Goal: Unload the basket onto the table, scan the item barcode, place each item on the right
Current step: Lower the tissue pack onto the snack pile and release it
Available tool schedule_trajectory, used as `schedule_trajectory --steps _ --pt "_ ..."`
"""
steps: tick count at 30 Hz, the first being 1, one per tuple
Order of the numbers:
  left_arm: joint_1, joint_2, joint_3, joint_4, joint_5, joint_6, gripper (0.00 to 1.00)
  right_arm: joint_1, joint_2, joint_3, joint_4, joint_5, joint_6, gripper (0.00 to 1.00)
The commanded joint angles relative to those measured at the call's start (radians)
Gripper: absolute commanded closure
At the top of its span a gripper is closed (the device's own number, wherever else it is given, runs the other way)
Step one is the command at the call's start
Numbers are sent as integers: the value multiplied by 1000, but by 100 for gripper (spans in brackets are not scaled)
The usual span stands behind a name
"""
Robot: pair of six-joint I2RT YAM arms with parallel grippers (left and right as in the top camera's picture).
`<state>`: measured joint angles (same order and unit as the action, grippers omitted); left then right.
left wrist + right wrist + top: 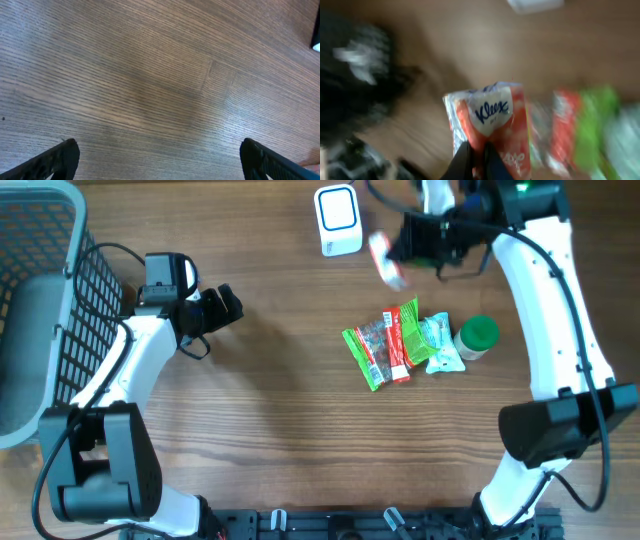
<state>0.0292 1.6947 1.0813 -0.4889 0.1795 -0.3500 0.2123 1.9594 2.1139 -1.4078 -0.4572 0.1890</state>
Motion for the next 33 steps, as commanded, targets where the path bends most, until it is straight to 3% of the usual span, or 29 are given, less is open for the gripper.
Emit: schedule_trajectory --steps 1,8,10,11,15,23,24,25,33 --pt "11 -11 12 3 -13 2 0 32 46 -154 -31 252 -80 95" --pt "11 -11 12 3 -14 2 0 98 46 -471 235 435 26 92" --pt "11 -11 12 3 -13 2 0 103 46 -521 301 435 24 79" --pt "11 -11 12 3 -14 2 0 104 46 -533 315 435 24 63" --pt "11 -11 12 3 -14 2 0 103 39 -540 320 454 19 44" --pt "11 -11 12 3 -14 2 0 92 -170 -504 295 481 19 29" --pt "11 -11 12 3 -14 2 0 91 -187 -504 294 486 19 21" --pt "11 -11 12 3 -13 2 0 90 -205 -504 290 488 19 0" --pt "11 -11 12 3 -13 2 0 90 -227 -504 325 486 20 0"
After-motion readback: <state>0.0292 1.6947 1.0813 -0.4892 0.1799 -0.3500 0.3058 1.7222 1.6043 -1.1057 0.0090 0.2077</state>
